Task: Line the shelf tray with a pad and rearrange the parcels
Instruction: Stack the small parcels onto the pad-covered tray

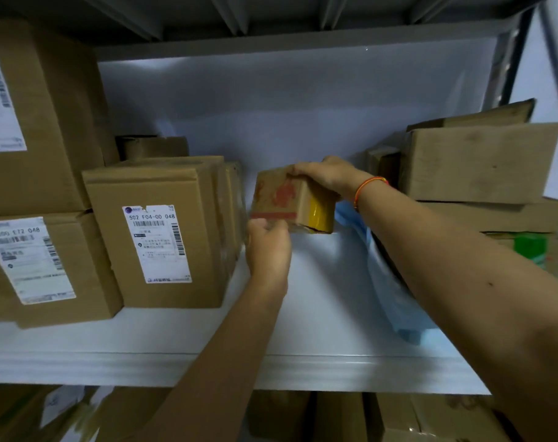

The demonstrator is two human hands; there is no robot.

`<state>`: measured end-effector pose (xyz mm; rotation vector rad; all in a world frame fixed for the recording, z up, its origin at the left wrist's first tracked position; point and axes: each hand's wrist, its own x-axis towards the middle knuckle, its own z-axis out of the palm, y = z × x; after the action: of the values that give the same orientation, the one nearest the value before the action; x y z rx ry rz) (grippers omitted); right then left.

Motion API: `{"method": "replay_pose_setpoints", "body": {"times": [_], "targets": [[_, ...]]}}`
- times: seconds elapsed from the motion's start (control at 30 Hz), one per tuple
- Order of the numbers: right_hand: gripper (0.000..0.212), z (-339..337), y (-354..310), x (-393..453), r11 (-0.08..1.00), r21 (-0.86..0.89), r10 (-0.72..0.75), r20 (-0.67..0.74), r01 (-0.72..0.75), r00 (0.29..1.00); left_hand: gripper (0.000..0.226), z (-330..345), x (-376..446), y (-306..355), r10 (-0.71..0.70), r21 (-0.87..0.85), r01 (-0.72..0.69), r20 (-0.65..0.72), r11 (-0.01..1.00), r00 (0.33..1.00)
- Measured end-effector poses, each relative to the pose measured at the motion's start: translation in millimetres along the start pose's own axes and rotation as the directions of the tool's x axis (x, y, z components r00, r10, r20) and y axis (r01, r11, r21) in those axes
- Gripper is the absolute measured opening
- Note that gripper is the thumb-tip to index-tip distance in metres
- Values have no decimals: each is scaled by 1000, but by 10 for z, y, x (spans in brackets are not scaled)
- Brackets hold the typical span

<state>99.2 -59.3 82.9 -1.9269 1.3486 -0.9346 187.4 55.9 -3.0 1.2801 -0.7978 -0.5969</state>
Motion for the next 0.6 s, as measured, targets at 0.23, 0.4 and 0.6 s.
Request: {"method": "replay_pose_setpoints", "body": {"times": [0.23,0.4,0.6], "targets": [[40,-445,-180,-324,954,281,88,62,-102,994,37,121,-134,153,1,-71,-28,-350,997,937],[45,-777,-206,-526,945,306,88,115,-119,990,33,266,-343,240,24,-151,-86,-372,985,928],[52,-1156,-174,-746,938,330,79,102,-108,992,35,479,-494,300,36,-174,-98,-332,980,942]]}}
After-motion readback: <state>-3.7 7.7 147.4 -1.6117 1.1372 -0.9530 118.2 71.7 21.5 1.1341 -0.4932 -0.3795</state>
